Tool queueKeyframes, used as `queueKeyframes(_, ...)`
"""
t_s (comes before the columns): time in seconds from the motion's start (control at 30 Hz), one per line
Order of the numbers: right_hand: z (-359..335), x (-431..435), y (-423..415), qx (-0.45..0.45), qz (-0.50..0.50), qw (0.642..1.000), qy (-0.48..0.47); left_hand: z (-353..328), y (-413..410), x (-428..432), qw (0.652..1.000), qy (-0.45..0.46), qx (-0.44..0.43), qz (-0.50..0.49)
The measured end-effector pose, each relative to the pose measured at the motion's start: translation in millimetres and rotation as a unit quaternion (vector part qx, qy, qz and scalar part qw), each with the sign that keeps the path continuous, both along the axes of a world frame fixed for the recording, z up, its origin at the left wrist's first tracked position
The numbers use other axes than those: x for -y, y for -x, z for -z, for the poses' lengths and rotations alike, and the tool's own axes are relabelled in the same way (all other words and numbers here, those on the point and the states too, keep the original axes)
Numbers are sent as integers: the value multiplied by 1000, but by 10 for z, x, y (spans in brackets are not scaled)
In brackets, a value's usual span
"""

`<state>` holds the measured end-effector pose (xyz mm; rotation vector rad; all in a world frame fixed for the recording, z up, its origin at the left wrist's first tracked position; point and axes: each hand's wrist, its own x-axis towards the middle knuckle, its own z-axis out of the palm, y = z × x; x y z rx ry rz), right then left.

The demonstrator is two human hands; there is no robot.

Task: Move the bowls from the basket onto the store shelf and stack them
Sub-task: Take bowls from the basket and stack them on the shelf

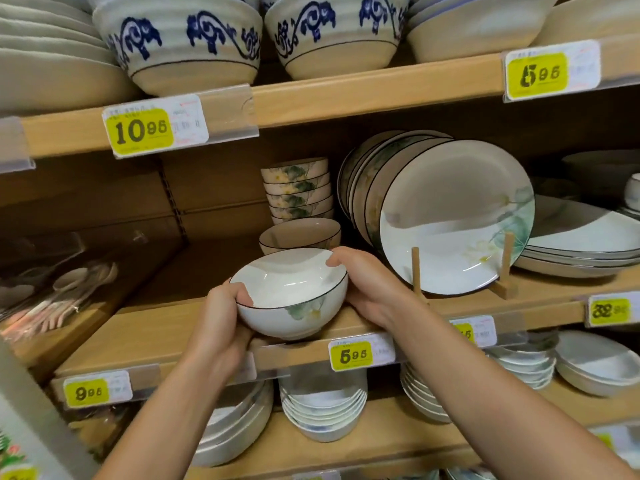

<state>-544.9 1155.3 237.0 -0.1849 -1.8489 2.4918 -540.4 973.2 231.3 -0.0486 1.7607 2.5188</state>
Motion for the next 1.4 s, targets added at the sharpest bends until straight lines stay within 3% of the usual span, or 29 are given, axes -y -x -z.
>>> queueKeyframes(0.23,36,25,28,-10,-2,997,70,-31,69,16,1000,1,2,11)
queueKeyframes(0.37,22,68,31,-9,26,998,55,155,-199,-68,997,-21,-49,-56)
queueKeyframes(0.47,76,137,-21,-20,58,998,10,251,-422,-192,994,-37,-95,-30)
queueKeyframes(0.63,77,119,-122,-38,68,995,-65,-30,-173,-75,997,-72,-7,8)
queueKeyframes(0.83,-179,45,-72,39,-19,997,56,-268,193,70,997,32,58,31)
queueKeyframes(1.0,-92,116,-70,22,34,996,75,-73,76,121,1000,16,21,-3)
queueKeyframes(1.17,-40,184,-115,3,72,997,43,213,-292,-10,999,-16,-43,0)
queueKeyframes(1.3,56,159,-188,-26,60,997,-36,0,-130,-57,999,-31,-14,11)
queueKeyframes(1.4,71,100,-224,-37,28,998,-51,-62,22,-26,1000,10,-12,-3)
